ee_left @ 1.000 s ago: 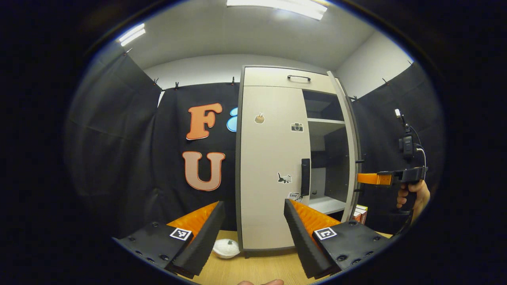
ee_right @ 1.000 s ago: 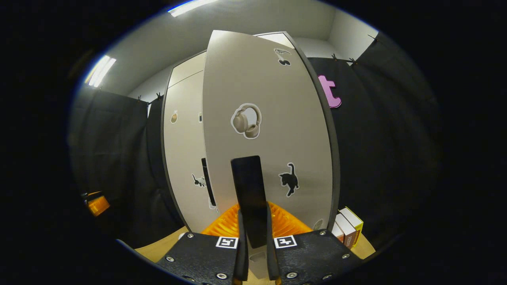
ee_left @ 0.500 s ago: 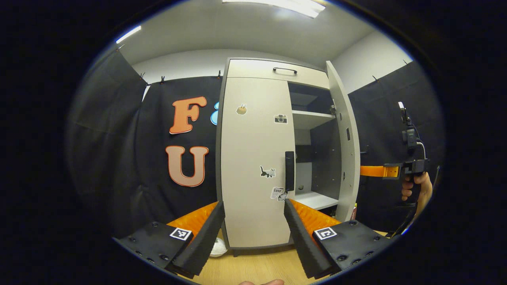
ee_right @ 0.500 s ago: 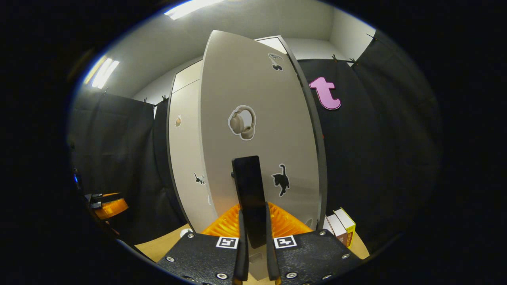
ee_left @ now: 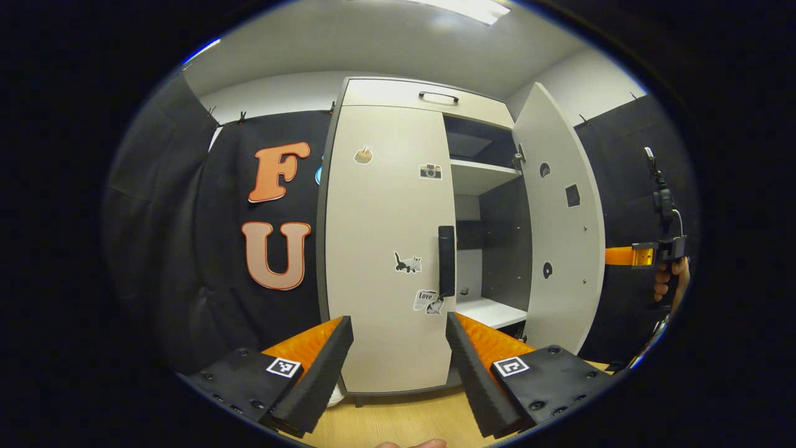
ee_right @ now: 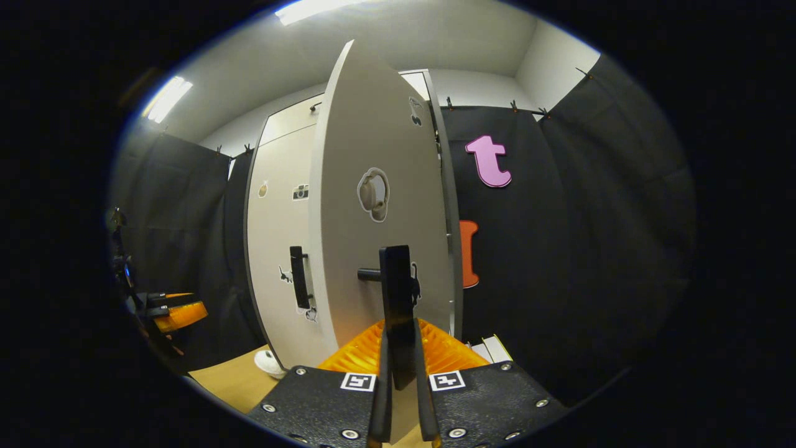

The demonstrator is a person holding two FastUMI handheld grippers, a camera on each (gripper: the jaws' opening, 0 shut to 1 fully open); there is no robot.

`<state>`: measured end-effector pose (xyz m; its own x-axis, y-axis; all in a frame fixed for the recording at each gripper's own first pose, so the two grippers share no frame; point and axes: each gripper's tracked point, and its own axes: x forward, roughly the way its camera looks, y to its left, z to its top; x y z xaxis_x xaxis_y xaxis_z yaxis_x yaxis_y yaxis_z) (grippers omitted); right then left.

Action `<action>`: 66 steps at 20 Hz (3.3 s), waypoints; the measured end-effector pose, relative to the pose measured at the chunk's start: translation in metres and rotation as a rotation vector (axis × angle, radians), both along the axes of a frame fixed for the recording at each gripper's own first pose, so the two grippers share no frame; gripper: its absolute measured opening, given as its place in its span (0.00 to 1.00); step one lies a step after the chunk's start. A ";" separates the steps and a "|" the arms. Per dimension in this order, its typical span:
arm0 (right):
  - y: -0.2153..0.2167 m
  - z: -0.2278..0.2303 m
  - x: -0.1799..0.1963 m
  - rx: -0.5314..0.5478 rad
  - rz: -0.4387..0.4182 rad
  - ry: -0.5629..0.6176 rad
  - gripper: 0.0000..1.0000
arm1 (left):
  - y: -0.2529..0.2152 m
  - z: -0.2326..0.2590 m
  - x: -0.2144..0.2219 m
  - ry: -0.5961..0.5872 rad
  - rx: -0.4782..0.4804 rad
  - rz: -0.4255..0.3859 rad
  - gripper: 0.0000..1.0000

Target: Open the right door of the double-door shoe cabinet with the right hand, and open the left door with the left hand.

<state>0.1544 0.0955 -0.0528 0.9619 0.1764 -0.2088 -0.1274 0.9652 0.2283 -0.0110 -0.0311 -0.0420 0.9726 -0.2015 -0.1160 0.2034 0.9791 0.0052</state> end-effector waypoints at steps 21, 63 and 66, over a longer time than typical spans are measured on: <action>-0.054 -0.018 -0.028 -0.005 -0.110 0.040 0.13 | -0.053 -0.015 0.010 0.031 -0.015 -0.055 0.96; -0.145 -0.034 -0.050 -0.045 -0.297 0.021 0.78 | -0.105 -0.037 0.206 0.076 0.039 0.091 0.85; -0.144 -0.037 -0.051 -0.053 -0.295 0.027 0.78 | -0.105 -0.041 0.212 0.094 0.092 0.130 0.79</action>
